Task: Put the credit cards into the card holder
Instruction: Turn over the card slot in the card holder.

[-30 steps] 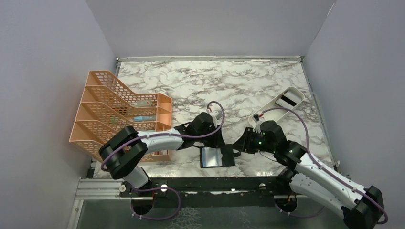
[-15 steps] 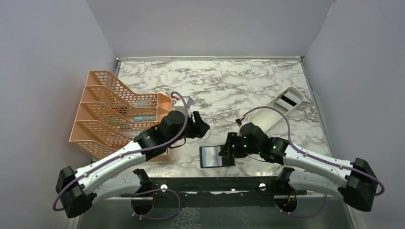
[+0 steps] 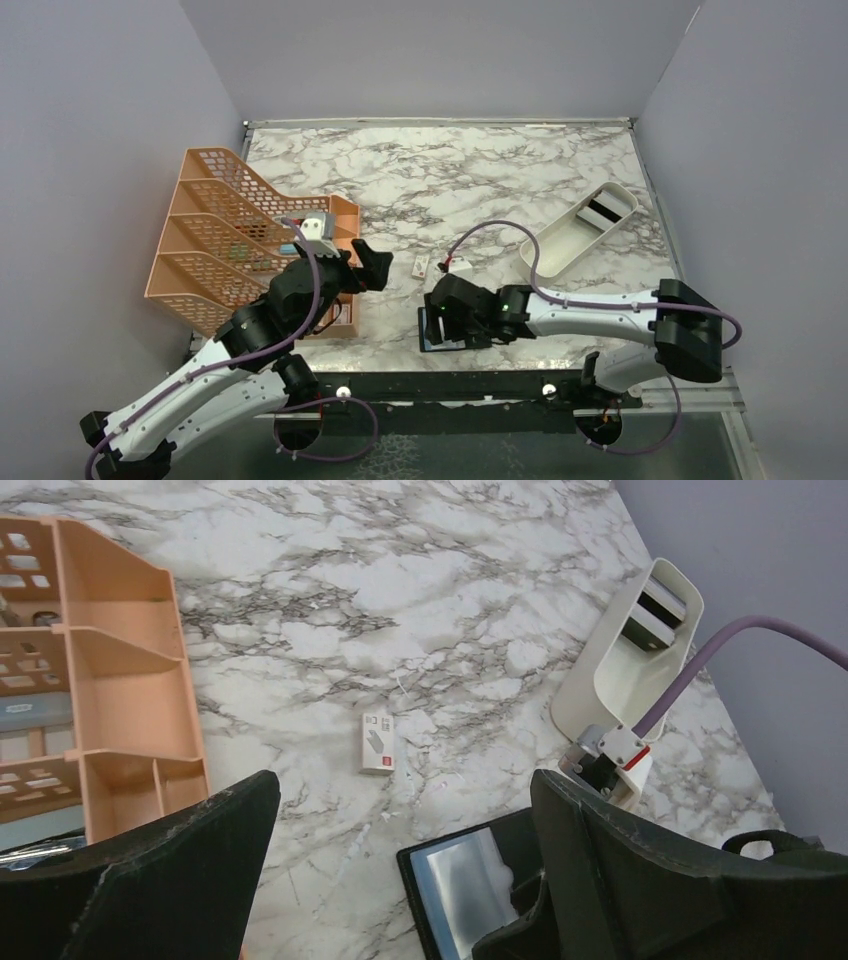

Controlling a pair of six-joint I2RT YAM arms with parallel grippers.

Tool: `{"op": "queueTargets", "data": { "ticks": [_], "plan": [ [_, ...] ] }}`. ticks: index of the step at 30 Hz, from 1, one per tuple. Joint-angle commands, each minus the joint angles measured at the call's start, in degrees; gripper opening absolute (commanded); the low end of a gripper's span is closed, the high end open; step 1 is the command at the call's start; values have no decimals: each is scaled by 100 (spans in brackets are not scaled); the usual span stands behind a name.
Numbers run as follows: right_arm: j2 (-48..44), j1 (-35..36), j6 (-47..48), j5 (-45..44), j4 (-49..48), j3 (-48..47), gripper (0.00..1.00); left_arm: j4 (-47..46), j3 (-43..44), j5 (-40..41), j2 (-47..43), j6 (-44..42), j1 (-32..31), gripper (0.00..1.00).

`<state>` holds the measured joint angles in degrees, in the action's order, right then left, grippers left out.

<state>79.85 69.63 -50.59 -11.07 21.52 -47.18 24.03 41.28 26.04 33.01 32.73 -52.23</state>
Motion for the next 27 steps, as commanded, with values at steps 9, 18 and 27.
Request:
{"op": "queueTargets", "data": {
  "ticks": [9, 18, 27],
  "plan": [
    [1334, 245, -173, -1041, 783, -906, 72, 304, -271, 659, -833, 86, 4, 99],
    [1669, 251, -171, -1077, 602, -710, 66, 292, -226, 495, -659, -13, 2, 99],
    [1338, 245, -129, -940, -76, -227, 52, 294, -197, 254, -511, -117, 2, 96]
  ]
}}
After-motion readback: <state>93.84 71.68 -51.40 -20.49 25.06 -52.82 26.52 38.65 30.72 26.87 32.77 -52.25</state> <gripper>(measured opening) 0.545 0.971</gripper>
